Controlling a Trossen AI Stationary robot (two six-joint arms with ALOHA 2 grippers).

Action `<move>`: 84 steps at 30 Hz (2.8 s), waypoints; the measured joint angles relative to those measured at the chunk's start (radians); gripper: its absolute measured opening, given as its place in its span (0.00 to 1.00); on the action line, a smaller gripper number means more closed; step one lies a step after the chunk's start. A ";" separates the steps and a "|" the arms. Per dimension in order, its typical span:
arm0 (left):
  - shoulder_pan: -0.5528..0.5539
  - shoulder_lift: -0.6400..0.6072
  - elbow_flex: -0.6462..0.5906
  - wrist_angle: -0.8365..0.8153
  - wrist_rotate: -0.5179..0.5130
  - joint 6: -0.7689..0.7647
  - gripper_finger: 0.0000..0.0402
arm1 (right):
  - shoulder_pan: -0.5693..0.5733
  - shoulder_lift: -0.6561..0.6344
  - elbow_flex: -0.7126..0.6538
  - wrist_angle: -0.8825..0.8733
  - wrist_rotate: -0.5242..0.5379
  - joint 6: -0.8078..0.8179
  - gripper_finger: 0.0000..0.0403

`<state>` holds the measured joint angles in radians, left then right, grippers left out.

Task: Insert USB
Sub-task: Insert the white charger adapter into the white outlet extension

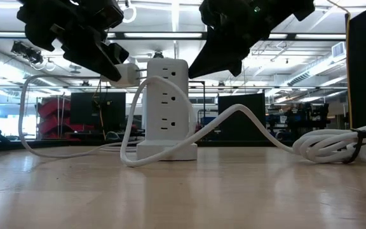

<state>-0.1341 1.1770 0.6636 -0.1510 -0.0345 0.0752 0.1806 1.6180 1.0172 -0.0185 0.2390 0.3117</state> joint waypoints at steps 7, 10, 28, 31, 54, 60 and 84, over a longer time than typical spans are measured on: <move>0.000 0.029 0.000 0.011 -0.010 -0.026 0.32 | 0.000 0.000 0.000 0.002 -0.001 -0.003 0.00; -0.001 0.041 0.000 0.011 -0.033 -0.031 0.32 | 0.000 0.000 0.000 0.007 0.000 -0.004 0.00; 0.003 0.018 0.021 -0.089 -0.113 -0.070 0.32 | 0.001 0.000 0.002 0.049 -0.037 -0.007 0.00; 0.003 0.018 0.052 -0.138 -0.101 -0.048 0.32 | 0.001 0.000 0.002 0.053 -0.037 -0.008 0.00; 0.002 0.021 0.091 -0.220 -0.082 -0.027 0.32 | 0.000 0.000 0.002 0.006 0.004 -0.069 0.00; 0.002 0.031 0.091 -0.215 -0.072 -0.027 0.32 | -0.011 0.000 0.002 0.000 0.011 -0.043 0.00; 0.001 0.055 0.089 -0.234 -0.113 -0.034 0.32 | -0.046 0.063 0.005 0.125 -0.105 -0.017 0.00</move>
<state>-0.1329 1.2322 0.7521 -0.3851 -0.1479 0.0410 0.1345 1.6806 1.0225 0.1064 0.1337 0.2947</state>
